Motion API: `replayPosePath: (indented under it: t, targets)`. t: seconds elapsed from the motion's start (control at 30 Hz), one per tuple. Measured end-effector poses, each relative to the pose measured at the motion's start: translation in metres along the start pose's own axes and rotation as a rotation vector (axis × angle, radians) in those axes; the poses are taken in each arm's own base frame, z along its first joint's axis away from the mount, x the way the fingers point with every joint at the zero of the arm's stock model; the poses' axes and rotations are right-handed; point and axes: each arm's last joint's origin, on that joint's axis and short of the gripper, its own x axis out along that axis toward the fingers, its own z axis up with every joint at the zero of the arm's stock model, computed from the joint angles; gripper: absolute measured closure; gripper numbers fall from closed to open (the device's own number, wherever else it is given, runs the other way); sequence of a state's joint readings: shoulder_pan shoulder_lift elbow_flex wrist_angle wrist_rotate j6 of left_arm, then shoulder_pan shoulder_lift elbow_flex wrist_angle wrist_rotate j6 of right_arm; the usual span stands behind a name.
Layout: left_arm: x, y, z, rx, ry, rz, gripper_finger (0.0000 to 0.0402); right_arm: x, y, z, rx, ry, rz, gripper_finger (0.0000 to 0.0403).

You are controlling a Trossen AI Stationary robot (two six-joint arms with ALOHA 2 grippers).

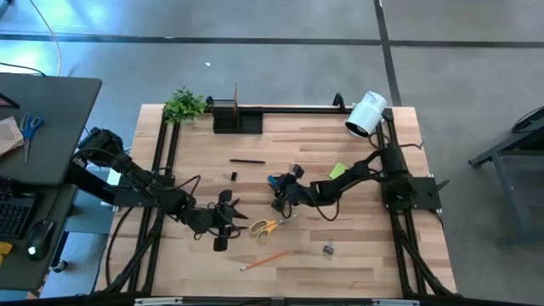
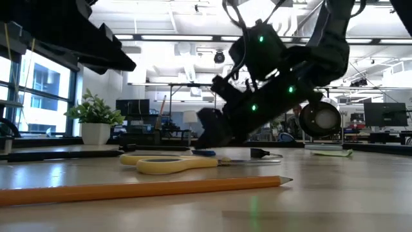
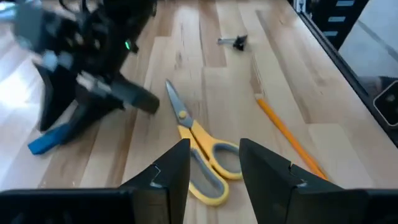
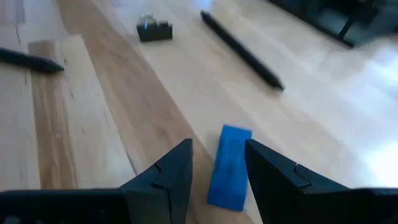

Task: Pick and place office supplies into organizer
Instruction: Put the blue eraser into the bottom left section of the desk organizer

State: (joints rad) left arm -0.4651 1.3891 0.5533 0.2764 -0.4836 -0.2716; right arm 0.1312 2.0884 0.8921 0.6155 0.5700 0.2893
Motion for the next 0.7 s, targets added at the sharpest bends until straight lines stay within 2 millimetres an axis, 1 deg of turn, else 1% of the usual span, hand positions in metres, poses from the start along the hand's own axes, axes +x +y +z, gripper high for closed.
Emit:
replayPosePath:
  t: [0.07, 0.17, 0.37, 0.47, 0.57, 0.7]
  targets:
    - [0.000, 0.000, 0.001, -0.001, -0.045, -0.007, 0.0275, 0.003, 0.000, -0.003, 0.024, -0.005, 0.007, 0.0263]
    - [-0.002, 0.000, 0.003, -0.010, -0.162, -0.042, 0.0275, 0.005, 0.000, -0.007, 0.044, -0.010, -0.018, 0.0263]
    - [-0.009, 0.004, -0.005, -0.047, -0.302, -0.148, 0.0275, 0.004, 0.000, -0.008, 0.024, -0.019, -0.053, 0.0263]
    - [-0.011, 0.006, -0.009, -0.052, -0.314, -0.161, 0.0275, 0.003, 0.002, -0.008, -0.010, -0.041, -0.072, 0.0263]
    - [-0.012, 0.006, -0.007, -0.066, -0.344, -0.172, 0.0275, 0.002, 0.002, -0.008, -0.024, -0.057, -0.090, 0.0263]
    - [-0.012, 0.005, -0.007, -0.063, -0.343, -0.190, 0.0275, 0.005, -0.003, -0.010, -0.005, -0.019, -0.102, 0.0263]
